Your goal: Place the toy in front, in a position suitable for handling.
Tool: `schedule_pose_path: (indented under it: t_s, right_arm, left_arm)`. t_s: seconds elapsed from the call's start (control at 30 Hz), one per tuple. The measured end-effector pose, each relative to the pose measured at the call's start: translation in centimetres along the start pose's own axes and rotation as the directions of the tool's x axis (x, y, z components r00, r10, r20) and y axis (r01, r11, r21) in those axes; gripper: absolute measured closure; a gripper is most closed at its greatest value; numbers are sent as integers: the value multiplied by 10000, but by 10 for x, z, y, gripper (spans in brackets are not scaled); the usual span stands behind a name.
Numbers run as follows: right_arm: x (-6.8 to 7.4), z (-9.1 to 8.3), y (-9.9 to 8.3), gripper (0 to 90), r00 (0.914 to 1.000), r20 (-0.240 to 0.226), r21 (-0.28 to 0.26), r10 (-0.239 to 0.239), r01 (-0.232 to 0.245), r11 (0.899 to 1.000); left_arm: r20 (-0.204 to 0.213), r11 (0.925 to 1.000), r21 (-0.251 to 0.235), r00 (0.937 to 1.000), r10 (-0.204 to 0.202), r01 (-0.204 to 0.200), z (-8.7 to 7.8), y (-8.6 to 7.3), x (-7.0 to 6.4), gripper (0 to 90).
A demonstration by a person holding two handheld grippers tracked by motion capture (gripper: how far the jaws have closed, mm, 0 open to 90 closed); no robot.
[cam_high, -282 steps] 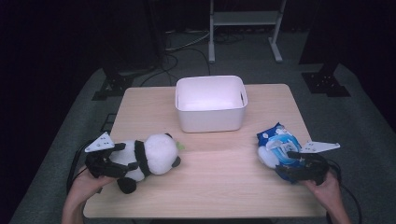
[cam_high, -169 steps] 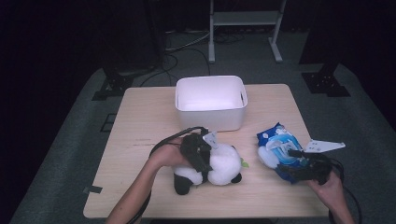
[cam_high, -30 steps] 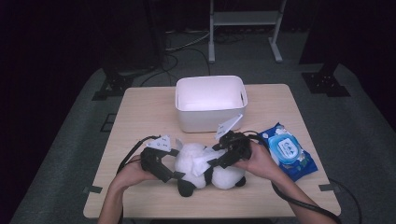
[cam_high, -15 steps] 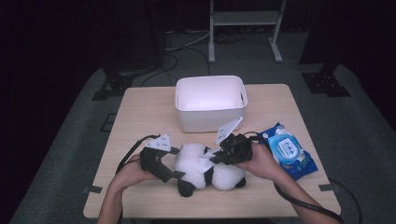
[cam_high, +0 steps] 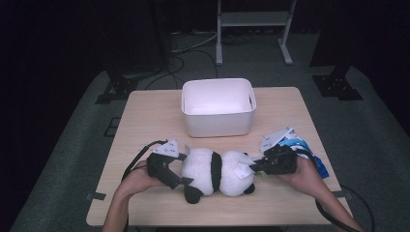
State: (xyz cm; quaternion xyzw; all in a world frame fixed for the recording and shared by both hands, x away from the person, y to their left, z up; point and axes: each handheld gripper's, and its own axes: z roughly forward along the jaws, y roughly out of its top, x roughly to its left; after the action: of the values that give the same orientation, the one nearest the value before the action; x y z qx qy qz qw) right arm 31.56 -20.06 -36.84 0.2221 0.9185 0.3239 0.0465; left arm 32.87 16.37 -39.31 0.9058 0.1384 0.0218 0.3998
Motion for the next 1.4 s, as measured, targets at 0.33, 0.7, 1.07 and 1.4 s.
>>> schedule_pose_path:
  t_s: [0.33, 0.7, 1.07, 1.4]
  right_arm:
    - [10, 3, 5, 839, 9990, -244, -257, -374, 368, 9990]
    - [50, 44, 60, 839, 9725, -937, 0, -2131, 2140, 9768]
    - [52, 29, 25, 839, 9797, -1000, -28, -1740, 1746, 9846]
    - [11, 0, -18, 840, 9999, -152, -230, -33, 30, 9997]
  left_arm:
    - [46, 10000, 44, 10000, 24, -24, 2, 0, 0, 120]
    - [-21, 9999, 59, 10000, -91, 91, 2, 0, 1, 126]
    - [-44, 9999, 73, 9999, -144, 144, 2, 0, 0, 125]
    - [-1, 9999, 102, 10000, -70, 70, 3, 1, -1, 125]
